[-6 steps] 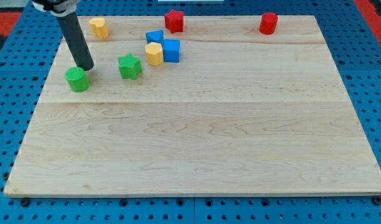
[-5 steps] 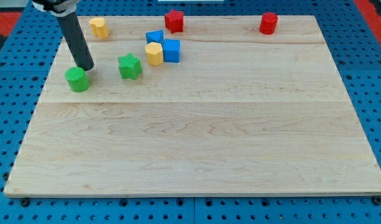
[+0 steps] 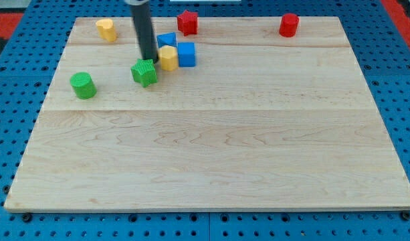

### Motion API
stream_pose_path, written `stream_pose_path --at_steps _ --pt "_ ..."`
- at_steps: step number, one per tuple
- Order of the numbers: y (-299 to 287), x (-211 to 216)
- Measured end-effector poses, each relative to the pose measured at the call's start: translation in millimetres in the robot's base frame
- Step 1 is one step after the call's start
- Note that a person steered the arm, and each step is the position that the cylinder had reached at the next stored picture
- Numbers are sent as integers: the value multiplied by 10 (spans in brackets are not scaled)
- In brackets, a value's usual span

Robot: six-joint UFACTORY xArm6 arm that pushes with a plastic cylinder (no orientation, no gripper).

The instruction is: Place blue cube parallel to the right of the green star

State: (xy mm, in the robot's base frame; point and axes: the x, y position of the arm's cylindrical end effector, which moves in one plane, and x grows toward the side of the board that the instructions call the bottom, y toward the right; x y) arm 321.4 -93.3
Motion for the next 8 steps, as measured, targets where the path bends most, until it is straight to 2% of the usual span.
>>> stream_pose_path --at_steps 1,2,4,5,6,8 --pt "-34 -92" --pt "169 -109" --pt "2091 658" --pt "2498 711" --pt "2401 674" --pt "2509 242"
